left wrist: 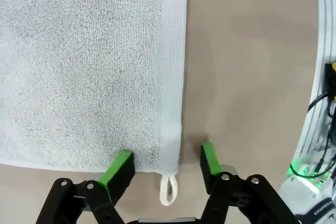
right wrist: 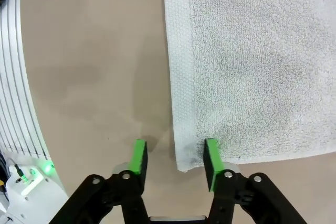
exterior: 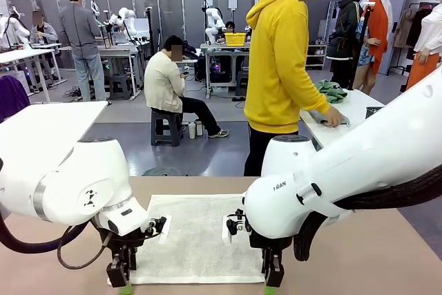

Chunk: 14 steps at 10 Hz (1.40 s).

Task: Fold the towels and place them in the basket.
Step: When a person lays out a Towel with hook on the table, fold it in half twice.

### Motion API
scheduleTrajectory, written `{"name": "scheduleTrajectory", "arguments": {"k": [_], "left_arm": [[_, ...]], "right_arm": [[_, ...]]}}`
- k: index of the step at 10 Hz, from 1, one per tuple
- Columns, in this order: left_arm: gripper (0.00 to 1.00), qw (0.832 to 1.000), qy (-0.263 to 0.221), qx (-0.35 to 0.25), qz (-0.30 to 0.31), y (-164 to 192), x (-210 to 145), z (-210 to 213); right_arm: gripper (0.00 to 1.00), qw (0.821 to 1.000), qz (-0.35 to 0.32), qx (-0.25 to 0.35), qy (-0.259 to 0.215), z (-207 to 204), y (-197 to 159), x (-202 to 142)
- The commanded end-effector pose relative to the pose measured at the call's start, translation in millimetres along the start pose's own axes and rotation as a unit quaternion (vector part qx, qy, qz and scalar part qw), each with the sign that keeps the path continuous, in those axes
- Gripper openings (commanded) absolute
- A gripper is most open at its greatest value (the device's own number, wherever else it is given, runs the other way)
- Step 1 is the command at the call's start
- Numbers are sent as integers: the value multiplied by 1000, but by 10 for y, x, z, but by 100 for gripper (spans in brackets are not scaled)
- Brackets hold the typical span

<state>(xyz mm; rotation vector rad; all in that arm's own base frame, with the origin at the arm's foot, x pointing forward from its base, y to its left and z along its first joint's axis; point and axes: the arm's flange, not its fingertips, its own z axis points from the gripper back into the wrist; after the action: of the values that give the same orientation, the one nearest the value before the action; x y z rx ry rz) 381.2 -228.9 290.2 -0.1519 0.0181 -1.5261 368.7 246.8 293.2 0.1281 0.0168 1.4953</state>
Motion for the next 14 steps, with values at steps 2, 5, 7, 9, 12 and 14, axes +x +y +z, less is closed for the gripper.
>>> {"name": "scheduleTrajectory", "arguments": {"k": [2, 5, 7, 9, 12, 14], "left_arm": [[0, 1000, -9, -6, -19, -18, 28, -116], [0, 1000, -4, -3, -17, -29, 14, -79], [0, 1000, 1, -2, -17, -33, 29, -84], [0, 1000, -12, -4, -11, -80, 21, 14], [0, 1000, -29, 5, -9, -212, 55, 318], [0, 1000, -26, 3, -15, -238, 70, 411]], "right_arm": [[0, 1000, -23, 3, 19, -151, -82, -9], [0, 999, -27, -8, 14, -63, -29, -26], [0, 999, -31, -10, 12, -23, 8, -27], [0, 999, -38, -9, -6, 91, 64, -58], [0, 999, -25, -18, -27, 415, 255, -76], [0, 1000, -12, -20, -17, 481, 298, -44]]}}
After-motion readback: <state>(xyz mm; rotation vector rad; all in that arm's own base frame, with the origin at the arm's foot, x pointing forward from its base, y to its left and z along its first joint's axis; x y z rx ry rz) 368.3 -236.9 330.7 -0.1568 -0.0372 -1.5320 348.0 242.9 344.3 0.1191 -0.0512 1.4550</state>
